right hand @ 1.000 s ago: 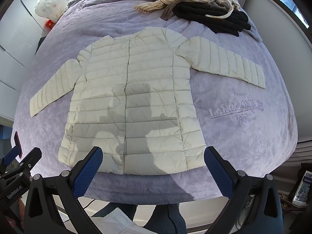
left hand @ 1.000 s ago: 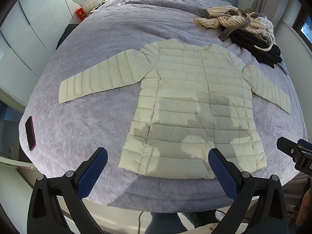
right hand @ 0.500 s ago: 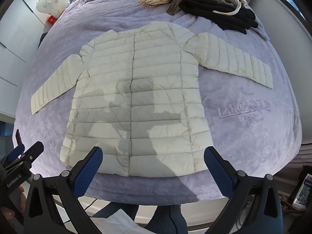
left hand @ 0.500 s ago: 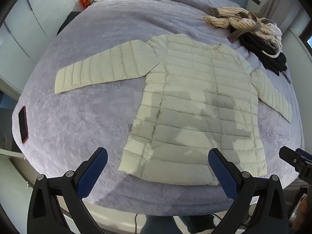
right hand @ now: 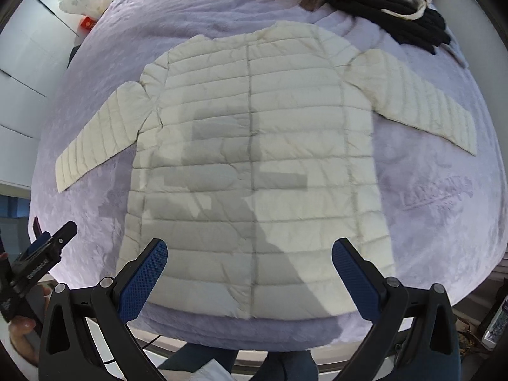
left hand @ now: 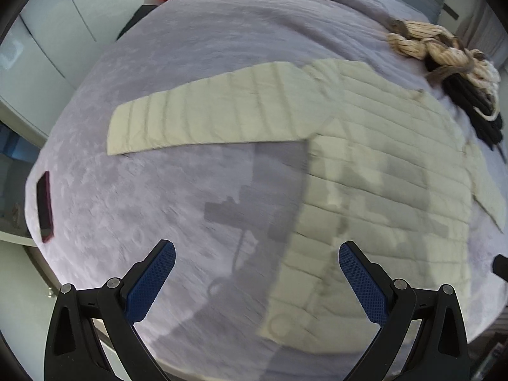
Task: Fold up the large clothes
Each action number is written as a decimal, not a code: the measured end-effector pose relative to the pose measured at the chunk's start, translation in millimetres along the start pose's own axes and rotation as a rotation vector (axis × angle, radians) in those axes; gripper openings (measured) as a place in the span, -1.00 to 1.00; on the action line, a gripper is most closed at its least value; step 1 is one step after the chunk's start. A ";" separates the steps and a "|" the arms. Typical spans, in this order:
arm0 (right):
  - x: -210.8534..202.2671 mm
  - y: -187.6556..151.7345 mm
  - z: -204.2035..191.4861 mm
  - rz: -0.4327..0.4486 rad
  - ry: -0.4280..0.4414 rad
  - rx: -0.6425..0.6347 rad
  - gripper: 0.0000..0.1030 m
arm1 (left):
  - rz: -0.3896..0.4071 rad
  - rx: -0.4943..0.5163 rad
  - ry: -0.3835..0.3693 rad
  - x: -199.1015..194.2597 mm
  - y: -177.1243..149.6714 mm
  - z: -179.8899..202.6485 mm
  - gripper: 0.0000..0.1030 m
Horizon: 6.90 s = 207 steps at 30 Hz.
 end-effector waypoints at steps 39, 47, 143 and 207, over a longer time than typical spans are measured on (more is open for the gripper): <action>108.8 -38.6 -46.9 -0.079 0.272 -0.235 -0.60 | 0.025 -0.679 -0.313 241.7 119.8 -120.0 0.49; 76.4 -76.9 -14.0 -0.065 0.292 -0.204 -0.61 | 0.144 -0.545 -0.443 199.2 149.4 -107.2 -0.88; 61.7 79.6 162.0 0.253 0.518 0.495 -0.86 | 0.183 0.018 -0.093 170.2 215.4 120.4 0.68; -91.0 -76.3 357.2 0.360 0.345 0.659 0.57 | 0.099 0.389 -0.234 9.4 46.5 282.0 0.68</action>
Point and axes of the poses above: each gripper's, at about its wrist camera, not at the fingertips, and x roughly the way its jaws point, z to its right, y to its top, the point moved 4 cm from there along x, roughly the way its jaws point, and after that the axes turned 15 degrees about y, right-handed, at the moved point
